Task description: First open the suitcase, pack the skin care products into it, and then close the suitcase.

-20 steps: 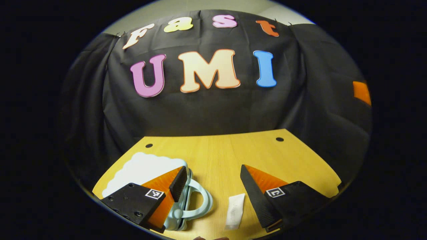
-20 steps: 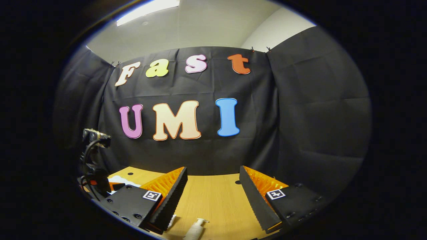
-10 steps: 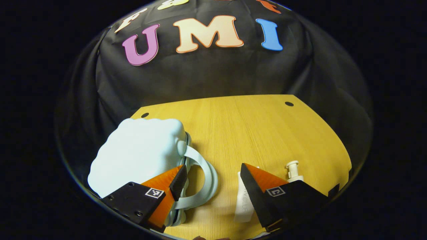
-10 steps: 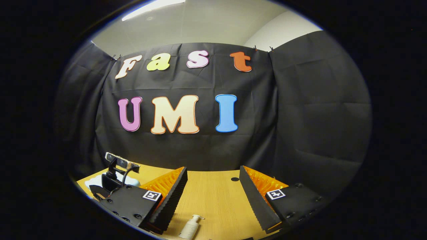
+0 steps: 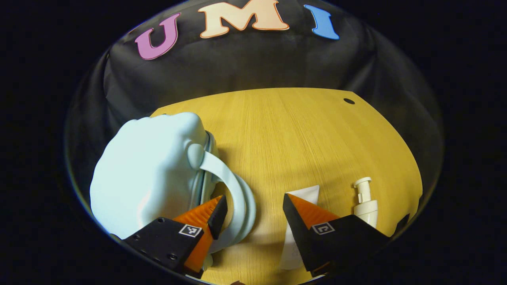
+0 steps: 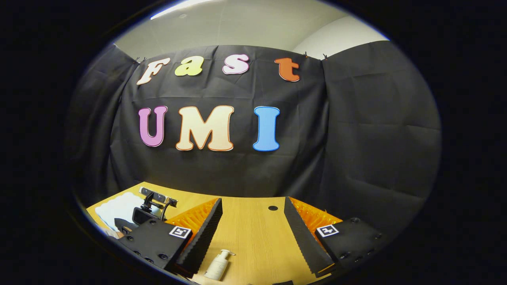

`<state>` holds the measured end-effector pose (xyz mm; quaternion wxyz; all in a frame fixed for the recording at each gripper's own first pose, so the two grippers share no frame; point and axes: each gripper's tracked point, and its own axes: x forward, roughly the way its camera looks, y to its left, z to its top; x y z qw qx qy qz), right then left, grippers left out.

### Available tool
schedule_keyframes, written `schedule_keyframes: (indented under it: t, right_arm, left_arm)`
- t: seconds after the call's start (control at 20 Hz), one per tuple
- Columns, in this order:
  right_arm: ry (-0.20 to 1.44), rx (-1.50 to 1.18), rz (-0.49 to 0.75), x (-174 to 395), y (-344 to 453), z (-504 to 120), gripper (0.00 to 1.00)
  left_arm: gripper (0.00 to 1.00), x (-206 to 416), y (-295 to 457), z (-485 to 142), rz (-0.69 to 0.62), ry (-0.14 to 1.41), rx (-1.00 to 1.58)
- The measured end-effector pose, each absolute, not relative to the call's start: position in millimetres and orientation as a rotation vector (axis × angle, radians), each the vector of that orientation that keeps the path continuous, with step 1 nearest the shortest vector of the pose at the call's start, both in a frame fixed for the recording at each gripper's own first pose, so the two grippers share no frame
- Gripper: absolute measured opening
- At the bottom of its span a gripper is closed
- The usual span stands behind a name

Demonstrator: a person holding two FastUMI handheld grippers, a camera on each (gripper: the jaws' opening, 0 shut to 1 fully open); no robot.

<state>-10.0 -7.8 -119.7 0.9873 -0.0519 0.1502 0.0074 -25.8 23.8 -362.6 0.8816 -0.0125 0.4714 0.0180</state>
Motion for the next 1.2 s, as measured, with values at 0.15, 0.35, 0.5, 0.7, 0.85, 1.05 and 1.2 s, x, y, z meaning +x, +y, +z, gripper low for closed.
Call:
schedule_keyframes:
  t: [0.15, 0.35, 0.5, 0.7, 0.85, 1.05, 1.2]
  right_arm:
    - [0.300, -0.115, 0.009, -13, -11, -119, 0.99]
    - [0.295, -0.120, 0.019, -15, -9, -120, 0.99]
    - [0.297, -0.116, 0.032, -15, -6, -122, 0.99]
    - [0.285, -0.116, 0.037, -16, -6, -120, 0.98]
    - [0.284, -0.107, 0.039, -17, -6, -121, 0.98]
    - [0.289, -0.084, 0.049, -17, 1, -126, 0.98]
    - [0.291, -0.068, 0.071, -14, 14, -130, 0.98]
  left_arm:
    - [0.66, -27, 36, -363, 0.070, 0.994, -0.010]
    - [0.25, -27, 47, -356, 0.102, 0.998, -0.044]
    - [0.13, -28, 45, -357, 0.080, 1.026, -0.028]
    - [0.05, -27, 42, -355, 0.050, 1.050, -0.004]
    - [0.00, -23, 37, -335, 0.010, 1.008, -0.022]
    - [0.00, -16, 50, -288, -0.019, 0.952, -0.058]
    - [0.00, -13, 70, -250, -0.013, 0.911, -0.076]
